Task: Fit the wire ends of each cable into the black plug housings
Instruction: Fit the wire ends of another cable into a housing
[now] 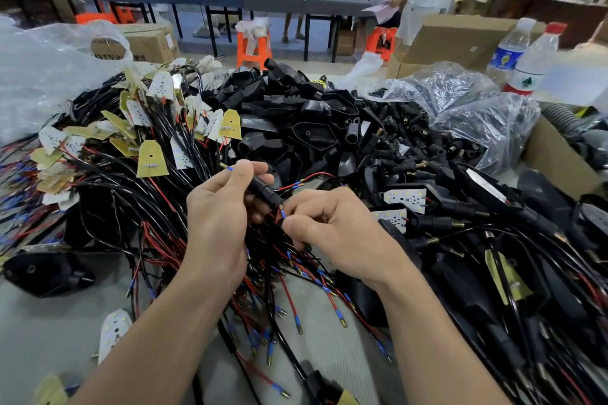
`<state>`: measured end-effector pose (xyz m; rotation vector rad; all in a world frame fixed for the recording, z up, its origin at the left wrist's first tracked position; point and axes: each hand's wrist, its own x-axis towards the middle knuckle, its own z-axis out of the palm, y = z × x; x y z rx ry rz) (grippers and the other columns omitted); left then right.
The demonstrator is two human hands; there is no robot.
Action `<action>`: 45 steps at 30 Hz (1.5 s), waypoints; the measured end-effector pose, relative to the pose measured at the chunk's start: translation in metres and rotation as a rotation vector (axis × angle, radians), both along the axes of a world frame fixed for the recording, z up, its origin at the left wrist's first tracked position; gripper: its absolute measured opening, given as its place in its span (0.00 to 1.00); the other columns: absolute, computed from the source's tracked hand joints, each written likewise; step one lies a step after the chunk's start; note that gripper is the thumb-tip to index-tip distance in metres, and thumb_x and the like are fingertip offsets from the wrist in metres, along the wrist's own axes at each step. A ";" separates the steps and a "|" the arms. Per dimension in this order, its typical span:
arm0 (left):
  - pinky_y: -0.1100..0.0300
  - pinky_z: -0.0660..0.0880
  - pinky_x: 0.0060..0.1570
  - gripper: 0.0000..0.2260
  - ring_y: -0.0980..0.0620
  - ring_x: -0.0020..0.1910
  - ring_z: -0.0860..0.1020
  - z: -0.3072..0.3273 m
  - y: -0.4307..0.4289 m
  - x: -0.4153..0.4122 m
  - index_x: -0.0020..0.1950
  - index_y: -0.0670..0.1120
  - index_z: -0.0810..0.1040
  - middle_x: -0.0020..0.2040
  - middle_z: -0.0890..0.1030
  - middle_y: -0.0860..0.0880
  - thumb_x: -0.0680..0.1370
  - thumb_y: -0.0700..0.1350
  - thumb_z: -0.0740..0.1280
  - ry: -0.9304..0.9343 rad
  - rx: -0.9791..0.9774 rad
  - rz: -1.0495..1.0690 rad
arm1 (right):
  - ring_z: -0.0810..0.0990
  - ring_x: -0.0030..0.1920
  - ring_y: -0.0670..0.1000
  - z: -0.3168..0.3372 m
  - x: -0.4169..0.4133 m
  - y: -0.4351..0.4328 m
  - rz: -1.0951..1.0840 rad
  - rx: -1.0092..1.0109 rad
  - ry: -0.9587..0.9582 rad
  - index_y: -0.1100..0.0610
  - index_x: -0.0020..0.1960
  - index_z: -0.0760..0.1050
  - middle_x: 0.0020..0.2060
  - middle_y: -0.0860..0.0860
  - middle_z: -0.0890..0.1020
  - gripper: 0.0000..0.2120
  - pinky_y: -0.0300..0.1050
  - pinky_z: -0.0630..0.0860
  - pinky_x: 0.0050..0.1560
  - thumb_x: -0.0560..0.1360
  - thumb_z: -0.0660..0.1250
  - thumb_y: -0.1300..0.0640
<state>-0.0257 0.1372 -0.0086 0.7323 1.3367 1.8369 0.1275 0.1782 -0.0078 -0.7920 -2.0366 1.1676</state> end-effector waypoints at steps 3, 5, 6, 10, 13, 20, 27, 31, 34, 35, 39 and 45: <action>0.66 0.70 0.26 0.17 0.55 0.27 0.75 0.003 0.001 -0.001 0.41 0.47 0.87 0.39 0.85 0.47 0.85 0.45 0.64 -0.015 0.030 -0.070 | 0.80 0.42 0.58 -0.003 0.001 0.002 -0.054 0.001 0.014 0.62 0.29 0.77 0.38 0.51 0.83 0.16 0.52 0.75 0.46 0.75 0.70 0.60; 0.65 0.69 0.26 0.18 0.54 0.27 0.74 0.004 0.001 -0.006 0.40 0.47 0.88 0.38 0.84 0.47 0.85 0.44 0.64 -0.051 0.041 -0.117 | 0.80 0.40 0.57 -0.006 0.000 0.004 -0.131 0.018 0.024 0.61 0.29 0.77 0.35 0.50 0.82 0.16 0.51 0.75 0.43 0.75 0.70 0.58; 0.65 0.69 0.26 0.18 0.54 0.27 0.74 0.004 0.002 -0.008 0.39 0.48 0.88 0.38 0.84 0.47 0.85 0.44 0.64 -0.062 0.041 -0.125 | 0.80 0.37 0.56 -0.008 0.000 0.004 -0.159 0.027 0.024 0.60 0.29 0.76 0.33 0.52 0.82 0.17 0.50 0.74 0.42 0.75 0.70 0.58; 0.66 0.68 0.25 0.19 0.55 0.27 0.74 0.002 0.004 -0.012 0.39 0.48 0.88 0.38 0.83 0.47 0.85 0.43 0.63 -0.099 0.041 -0.129 | 0.71 0.32 0.54 -0.009 -0.007 0.000 -0.209 -0.109 0.060 0.56 0.27 0.73 0.30 0.63 0.77 0.21 0.51 0.68 0.38 0.78 0.67 0.52; 0.66 0.72 0.27 0.18 0.55 0.28 0.76 0.002 0.003 -0.010 0.40 0.48 0.88 0.40 0.86 0.46 0.85 0.42 0.64 -0.083 0.049 -0.125 | 0.81 0.37 0.49 -0.007 -0.008 0.000 -0.236 -0.231 0.142 0.55 0.26 0.70 0.30 0.55 0.80 0.25 0.53 0.71 0.43 0.82 0.64 0.57; 0.65 0.78 0.32 0.10 0.54 0.31 0.82 0.001 0.002 0.002 0.45 0.44 0.86 0.44 0.87 0.44 0.83 0.42 0.68 -0.023 0.082 -0.071 | 0.64 0.27 0.46 -0.011 -0.014 -0.003 -0.438 0.028 0.030 0.64 0.30 0.67 0.23 0.50 0.66 0.25 0.47 0.63 0.33 0.82 0.64 0.53; 0.65 0.79 0.33 0.14 0.53 0.32 0.82 -0.001 0.002 0.000 0.42 0.46 0.88 0.45 0.87 0.42 0.83 0.44 0.66 -0.074 0.043 -0.151 | 0.77 0.32 0.48 -0.005 -0.019 -0.007 -0.415 -0.202 0.227 0.55 0.31 0.76 0.30 0.54 0.80 0.21 0.48 0.73 0.39 0.83 0.62 0.54; 0.65 0.79 0.33 0.13 0.53 0.32 0.82 -0.004 0.003 0.002 0.46 0.44 0.86 0.45 0.87 0.43 0.84 0.45 0.65 -0.131 0.035 -0.114 | 0.80 0.32 0.52 0.003 -0.006 -0.004 -0.348 -0.538 0.489 0.59 0.41 0.76 0.37 0.58 0.83 0.12 0.44 0.79 0.36 0.83 0.62 0.62; 0.65 0.79 0.33 0.12 0.54 0.32 0.81 -0.004 0.004 0.001 0.49 0.43 0.85 0.43 0.87 0.45 0.85 0.46 0.64 -0.162 0.020 -0.085 | 0.82 0.33 0.51 0.005 -0.001 -0.003 -0.276 -0.573 0.499 0.62 0.43 0.78 0.39 0.59 0.85 0.09 0.42 0.82 0.38 0.81 0.63 0.66; 0.65 0.79 0.33 0.12 0.54 0.32 0.81 -0.004 0.005 0.000 0.49 0.43 0.85 0.43 0.87 0.45 0.85 0.46 0.64 -0.165 0.019 -0.076 | 0.83 0.34 0.51 0.004 -0.002 -0.003 -0.283 -0.552 0.484 0.62 0.43 0.79 0.39 0.58 0.85 0.09 0.42 0.82 0.38 0.81 0.64 0.66; 0.65 0.79 0.33 0.11 0.54 0.32 0.81 -0.005 0.006 -0.002 0.49 0.42 0.85 0.43 0.87 0.45 0.83 0.46 0.66 -0.166 0.020 -0.073 | 0.82 0.33 0.51 0.000 -0.011 -0.005 -0.404 -0.390 0.431 0.60 0.40 0.82 0.35 0.57 0.86 0.09 0.45 0.81 0.36 0.79 0.68 0.64; 0.64 0.80 0.33 0.12 0.53 0.30 0.81 -0.004 0.005 0.001 0.39 0.46 0.87 0.42 0.87 0.44 0.81 0.44 0.69 -0.141 0.033 -0.041 | 0.82 0.32 0.52 -0.007 -0.018 -0.009 -0.566 -0.025 0.235 0.52 0.37 0.82 0.29 0.49 0.82 0.07 0.43 0.75 0.35 0.73 0.71 0.52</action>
